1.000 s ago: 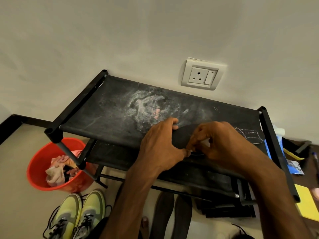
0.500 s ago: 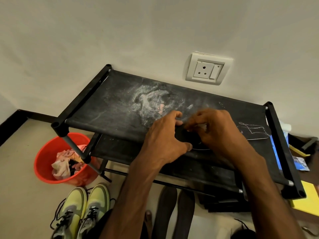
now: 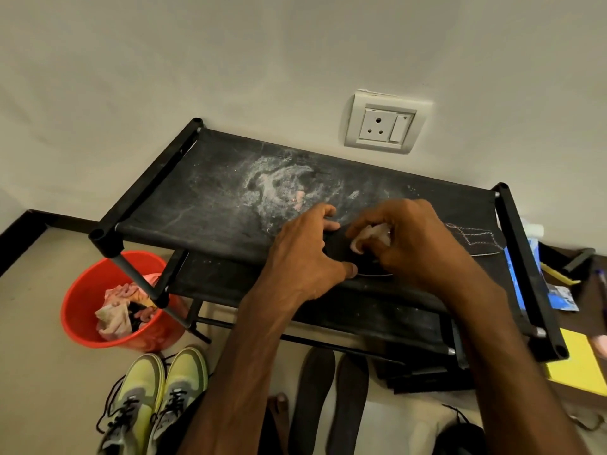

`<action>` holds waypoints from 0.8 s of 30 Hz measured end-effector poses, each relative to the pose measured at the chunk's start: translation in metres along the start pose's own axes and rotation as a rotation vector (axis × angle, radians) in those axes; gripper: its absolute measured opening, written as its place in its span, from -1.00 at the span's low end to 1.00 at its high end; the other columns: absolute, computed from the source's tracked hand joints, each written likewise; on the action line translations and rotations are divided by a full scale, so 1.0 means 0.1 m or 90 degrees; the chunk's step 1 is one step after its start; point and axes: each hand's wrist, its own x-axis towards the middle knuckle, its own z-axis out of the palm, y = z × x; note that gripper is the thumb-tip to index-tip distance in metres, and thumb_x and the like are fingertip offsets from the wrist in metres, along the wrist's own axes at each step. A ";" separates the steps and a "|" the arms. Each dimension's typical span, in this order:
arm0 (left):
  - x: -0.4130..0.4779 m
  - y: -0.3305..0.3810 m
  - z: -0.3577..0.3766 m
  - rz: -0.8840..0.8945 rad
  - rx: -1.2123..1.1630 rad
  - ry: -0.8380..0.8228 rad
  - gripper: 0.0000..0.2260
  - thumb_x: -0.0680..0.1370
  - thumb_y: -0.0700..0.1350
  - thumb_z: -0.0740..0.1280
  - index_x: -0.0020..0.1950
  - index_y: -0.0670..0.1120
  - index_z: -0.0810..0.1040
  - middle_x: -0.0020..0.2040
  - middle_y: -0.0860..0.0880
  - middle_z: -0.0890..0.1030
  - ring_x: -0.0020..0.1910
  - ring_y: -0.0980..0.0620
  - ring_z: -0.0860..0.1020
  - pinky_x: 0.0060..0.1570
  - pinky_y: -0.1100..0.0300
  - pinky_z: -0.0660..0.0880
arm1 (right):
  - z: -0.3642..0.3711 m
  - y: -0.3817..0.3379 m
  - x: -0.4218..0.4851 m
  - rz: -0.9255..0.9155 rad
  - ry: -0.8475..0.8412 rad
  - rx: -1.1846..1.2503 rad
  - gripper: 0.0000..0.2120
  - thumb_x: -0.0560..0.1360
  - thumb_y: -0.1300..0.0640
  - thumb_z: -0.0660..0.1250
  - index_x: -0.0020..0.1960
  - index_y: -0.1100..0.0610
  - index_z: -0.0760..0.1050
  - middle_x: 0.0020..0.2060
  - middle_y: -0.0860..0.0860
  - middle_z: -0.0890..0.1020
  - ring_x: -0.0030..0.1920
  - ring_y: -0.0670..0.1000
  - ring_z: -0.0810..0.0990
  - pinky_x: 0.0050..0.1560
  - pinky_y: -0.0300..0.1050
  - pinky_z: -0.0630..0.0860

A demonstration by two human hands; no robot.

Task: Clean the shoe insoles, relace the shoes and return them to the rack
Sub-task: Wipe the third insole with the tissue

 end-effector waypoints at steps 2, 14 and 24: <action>0.00 0.00 0.00 0.000 -0.001 -0.002 -0.14 0.35 -0.02 0.64 0.55 0.06 0.30 0.37 0.16 0.53 0.10 0.18 0.50 0.01 0.30 0.40 | 0.10 0.02 0.04 -0.008 0.053 0.023 -0.72 0.44 0.31 0.50 -0.01 -0.05 0.72 -0.09 -0.08 0.72 -0.06 -0.07 0.65 -0.04 0.02 0.64; -0.01 0.02 0.01 0.005 0.026 0.011 -0.19 0.35 -0.01 0.64 0.52 0.04 0.33 0.36 0.15 0.53 0.12 0.15 0.53 0.11 0.23 0.47 | 0.16 0.09 0.18 0.008 0.074 -0.004 -0.82 0.48 0.25 0.49 0.00 0.00 0.73 -0.08 -0.03 0.74 -0.01 -0.03 0.68 0.01 0.05 0.65; 0.01 0.01 0.04 0.017 0.059 0.010 -0.16 0.37 0.01 0.61 0.56 0.07 0.27 0.36 0.23 0.51 0.25 0.08 0.49 0.29 0.00 0.49 | -0.26 0.04 -0.04 0.027 -0.077 -0.009 -0.87 0.42 0.10 0.57 -0.12 -0.13 0.73 -0.16 -0.16 0.73 -0.08 -0.15 0.66 -0.01 -0.07 0.64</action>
